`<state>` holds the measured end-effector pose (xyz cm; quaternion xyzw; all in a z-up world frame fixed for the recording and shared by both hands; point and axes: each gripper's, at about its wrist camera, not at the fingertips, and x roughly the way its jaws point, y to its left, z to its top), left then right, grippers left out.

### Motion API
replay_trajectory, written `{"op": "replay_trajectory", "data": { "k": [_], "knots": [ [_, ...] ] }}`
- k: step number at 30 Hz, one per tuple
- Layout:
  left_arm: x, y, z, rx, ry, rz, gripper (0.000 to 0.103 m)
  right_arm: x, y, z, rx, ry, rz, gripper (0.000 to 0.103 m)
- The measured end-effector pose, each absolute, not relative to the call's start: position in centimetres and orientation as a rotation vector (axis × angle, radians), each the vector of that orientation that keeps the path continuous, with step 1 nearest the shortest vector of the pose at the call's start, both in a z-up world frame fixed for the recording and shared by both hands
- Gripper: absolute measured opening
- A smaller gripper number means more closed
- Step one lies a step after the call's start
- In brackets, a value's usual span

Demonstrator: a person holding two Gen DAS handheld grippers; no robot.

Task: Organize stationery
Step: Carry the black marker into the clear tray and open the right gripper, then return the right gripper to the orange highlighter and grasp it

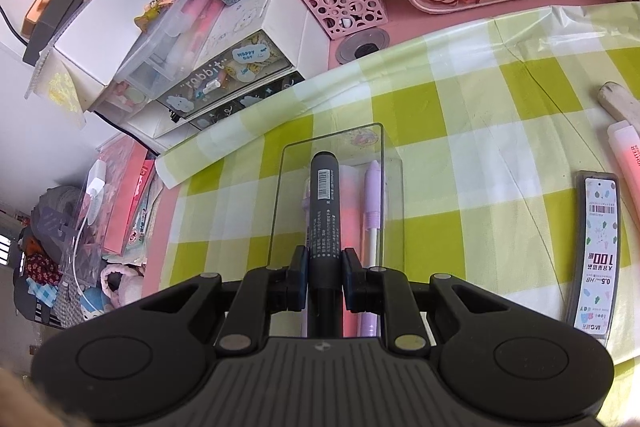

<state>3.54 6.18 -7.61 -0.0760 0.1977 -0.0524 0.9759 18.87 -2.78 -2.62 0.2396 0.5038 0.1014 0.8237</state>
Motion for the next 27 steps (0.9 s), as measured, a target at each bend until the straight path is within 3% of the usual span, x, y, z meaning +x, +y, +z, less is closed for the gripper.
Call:
{"op": "replay_trajectory", "data": {
  "k": [13, 27],
  "knots": [
    [3.6, 6.2, -7.6, -0.156, 0.399, -0.107, 0.076, 18.3, -3.1, -1.6, 0.490, 1.037, 0.275, 0.020],
    [3.7, 6.2, -7.6, -0.152, 0.400, -0.103, 0.076, 12.8, -11.5, 0.9, 0.337, 0.769, 0.156, 0.053]
  ]
}}
